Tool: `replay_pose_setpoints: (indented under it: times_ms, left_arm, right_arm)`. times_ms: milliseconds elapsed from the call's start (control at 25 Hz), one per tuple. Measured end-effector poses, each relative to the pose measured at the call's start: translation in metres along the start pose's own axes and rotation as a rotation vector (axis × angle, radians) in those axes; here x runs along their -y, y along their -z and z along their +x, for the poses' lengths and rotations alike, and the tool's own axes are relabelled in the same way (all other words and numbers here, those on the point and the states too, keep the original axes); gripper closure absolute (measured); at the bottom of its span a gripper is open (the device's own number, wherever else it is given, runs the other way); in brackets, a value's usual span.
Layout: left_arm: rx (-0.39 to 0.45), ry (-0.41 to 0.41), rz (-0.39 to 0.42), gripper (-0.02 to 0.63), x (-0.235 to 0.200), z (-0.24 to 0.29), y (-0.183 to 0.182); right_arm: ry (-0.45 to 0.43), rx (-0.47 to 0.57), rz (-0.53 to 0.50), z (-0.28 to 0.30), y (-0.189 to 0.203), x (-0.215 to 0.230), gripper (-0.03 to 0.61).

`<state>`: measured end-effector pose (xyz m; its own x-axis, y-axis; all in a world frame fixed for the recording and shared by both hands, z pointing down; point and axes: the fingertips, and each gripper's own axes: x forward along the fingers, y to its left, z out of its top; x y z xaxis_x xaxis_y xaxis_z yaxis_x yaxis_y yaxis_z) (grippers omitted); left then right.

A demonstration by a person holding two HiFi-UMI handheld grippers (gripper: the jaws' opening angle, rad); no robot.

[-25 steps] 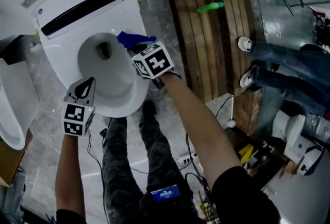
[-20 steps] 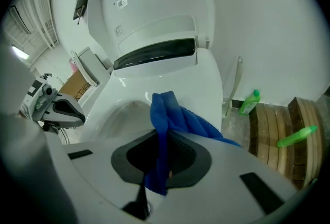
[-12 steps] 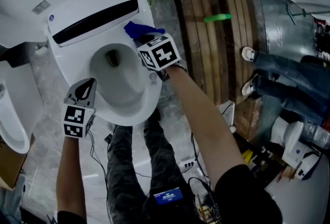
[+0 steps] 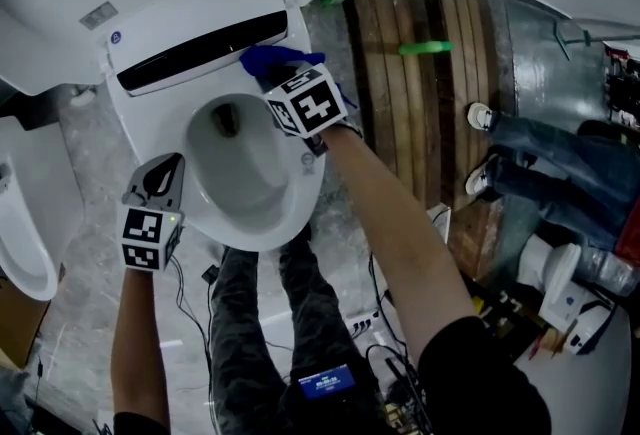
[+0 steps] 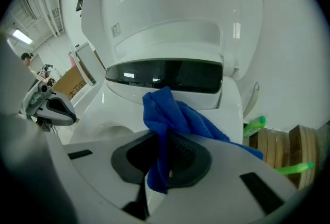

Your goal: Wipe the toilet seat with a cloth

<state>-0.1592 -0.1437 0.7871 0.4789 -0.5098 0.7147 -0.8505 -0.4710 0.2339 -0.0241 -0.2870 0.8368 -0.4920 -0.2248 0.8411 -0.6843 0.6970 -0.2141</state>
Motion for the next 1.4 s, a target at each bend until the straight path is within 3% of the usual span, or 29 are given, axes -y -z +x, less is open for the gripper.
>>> replay_pose_setpoints:
  times_ms: [480, 760, 1160, 1400]
  left_arm:
    - [-0.012, -0.014, -0.016, 0.601, 0.010, -0.012, 0.020]
    - [-0.021, -0.034, -0.024, 0.601, 0.019, -0.023, 0.031]
    - [0.000, -0.066, -0.012, 0.601, 0.061, -0.039, 0.028]
    - [0.008, -0.098, 0.000, 0.601, 0.108, -0.057, 0.025]
  right_arm:
    - [-0.046, 0.006, -0.062, 0.023, -0.005, -0.045, 0.534]
    - [-0.091, -0.076, -0.088, 0.021, 0.024, -0.068, 0.534]
    - [-0.152, -0.044, -0.067, -0.029, 0.050, -0.095, 0.534]
    - [-0.182, -0.021, -0.093, -0.086, 0.072, -0.109, 0.534]
